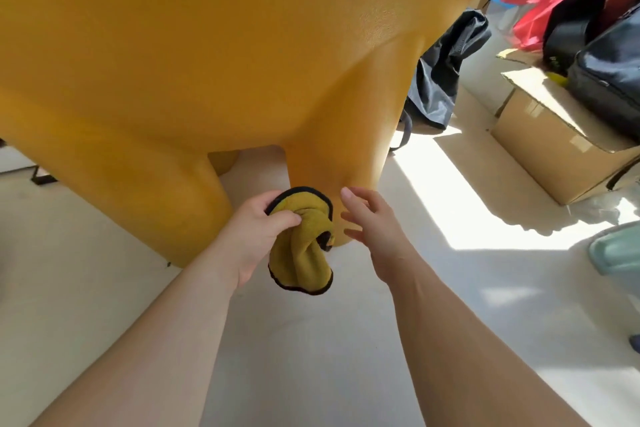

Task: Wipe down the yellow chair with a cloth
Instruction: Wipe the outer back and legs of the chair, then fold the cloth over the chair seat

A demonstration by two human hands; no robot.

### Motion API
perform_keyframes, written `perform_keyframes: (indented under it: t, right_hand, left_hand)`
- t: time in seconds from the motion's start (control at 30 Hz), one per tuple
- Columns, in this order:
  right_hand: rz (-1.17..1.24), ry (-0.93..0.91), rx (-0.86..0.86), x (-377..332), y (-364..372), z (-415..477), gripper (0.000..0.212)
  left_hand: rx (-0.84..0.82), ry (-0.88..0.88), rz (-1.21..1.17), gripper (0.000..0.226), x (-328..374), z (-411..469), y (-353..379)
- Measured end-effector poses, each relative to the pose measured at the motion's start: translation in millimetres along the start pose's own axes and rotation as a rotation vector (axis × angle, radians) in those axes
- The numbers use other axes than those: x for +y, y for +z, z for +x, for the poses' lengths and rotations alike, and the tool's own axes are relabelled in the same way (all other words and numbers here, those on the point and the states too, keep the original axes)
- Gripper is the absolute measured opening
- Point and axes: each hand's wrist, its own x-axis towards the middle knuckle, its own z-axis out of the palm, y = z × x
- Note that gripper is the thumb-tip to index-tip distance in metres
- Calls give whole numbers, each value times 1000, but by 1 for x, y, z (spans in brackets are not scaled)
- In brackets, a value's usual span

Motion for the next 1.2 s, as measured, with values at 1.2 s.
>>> perform_keyframes:
  t: [1.2]
  right_hand:
    - [-1065,-42,195,-312,-7,-111,57]
  left_hand:
    - [555,-746,-549,38,283,-84,-36]
